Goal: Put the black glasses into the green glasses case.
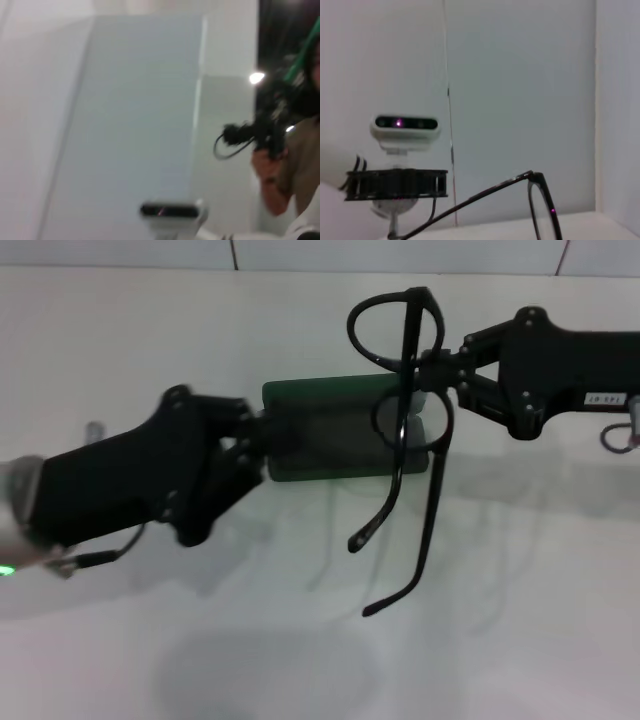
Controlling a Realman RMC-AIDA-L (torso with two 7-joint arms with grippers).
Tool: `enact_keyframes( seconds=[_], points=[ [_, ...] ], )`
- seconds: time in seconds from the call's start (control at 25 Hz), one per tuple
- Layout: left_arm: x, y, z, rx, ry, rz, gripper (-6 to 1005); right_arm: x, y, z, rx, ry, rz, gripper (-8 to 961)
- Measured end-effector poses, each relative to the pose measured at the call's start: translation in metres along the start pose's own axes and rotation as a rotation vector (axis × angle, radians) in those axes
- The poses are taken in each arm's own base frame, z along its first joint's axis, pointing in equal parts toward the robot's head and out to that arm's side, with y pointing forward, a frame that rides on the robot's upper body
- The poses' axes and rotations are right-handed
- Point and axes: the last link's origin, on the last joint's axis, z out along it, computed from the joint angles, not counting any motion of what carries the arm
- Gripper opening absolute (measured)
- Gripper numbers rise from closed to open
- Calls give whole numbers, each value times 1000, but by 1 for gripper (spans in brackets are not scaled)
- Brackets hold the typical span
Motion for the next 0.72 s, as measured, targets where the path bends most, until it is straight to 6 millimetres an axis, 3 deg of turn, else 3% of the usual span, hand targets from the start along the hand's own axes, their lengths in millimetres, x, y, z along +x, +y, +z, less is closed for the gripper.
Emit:
enact_keyframes(
  seconds=[0.28,0.44,0.72],
  points=[
    [-8,-13,35,-69,37,-34,24,24,-2,22,-11,-35,91,49],
    [-13,-15,40,-64,23,-38,20,28,-2,34,-20,-19,97,49],
    [-21,-19,38,-8,-10,-50,20,23,-1,38,-33,-47,85,49]
  ],
)
